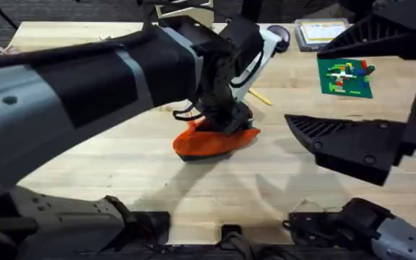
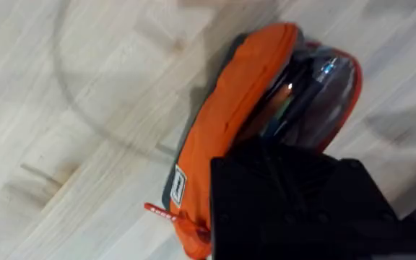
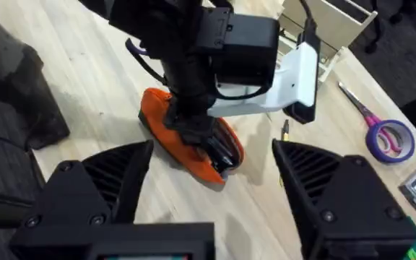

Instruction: Unzip the bag, pick up the pens from the table one at a time and place them inside, then zip the bag closed.

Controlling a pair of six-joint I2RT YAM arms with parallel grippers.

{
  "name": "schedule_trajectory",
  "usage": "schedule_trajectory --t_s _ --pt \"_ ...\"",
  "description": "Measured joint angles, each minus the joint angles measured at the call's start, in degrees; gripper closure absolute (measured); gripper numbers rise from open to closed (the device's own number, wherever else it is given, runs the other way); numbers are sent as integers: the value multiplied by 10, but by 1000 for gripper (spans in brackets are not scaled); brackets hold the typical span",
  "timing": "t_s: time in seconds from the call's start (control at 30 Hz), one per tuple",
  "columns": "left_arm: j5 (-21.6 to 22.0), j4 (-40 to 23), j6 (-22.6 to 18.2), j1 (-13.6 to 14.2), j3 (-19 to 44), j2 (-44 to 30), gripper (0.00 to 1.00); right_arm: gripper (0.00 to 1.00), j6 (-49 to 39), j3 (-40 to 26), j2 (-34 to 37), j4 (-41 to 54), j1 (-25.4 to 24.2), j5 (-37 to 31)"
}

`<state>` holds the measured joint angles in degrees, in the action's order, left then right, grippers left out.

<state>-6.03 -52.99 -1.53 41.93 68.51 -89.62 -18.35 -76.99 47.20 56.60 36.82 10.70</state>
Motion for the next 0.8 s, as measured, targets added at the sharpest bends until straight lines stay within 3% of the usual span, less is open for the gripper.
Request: schedule_trajectory --t_s 0.47,0.53,0.57,0.7,0.73,0.8 --pt "48 -28 -13 0 0 0 953 5 0 0 0 0 0 0" --pt "51 -28 -17 1 0 0 863 5 0 0 0 0 0 0" --pt "53 -28 -18 0 0 0 757 5 0 0 0 0 0 0" --pt "56 -28 -19 1 0 0 118 5 0 0 0 0 0 0" --pt "56 -28 -18 1 0 0 39 5 0 0 0 0 0 0" --pt "56 -28 -19 1 0 0 10 5 0 0 0 0 0 0"
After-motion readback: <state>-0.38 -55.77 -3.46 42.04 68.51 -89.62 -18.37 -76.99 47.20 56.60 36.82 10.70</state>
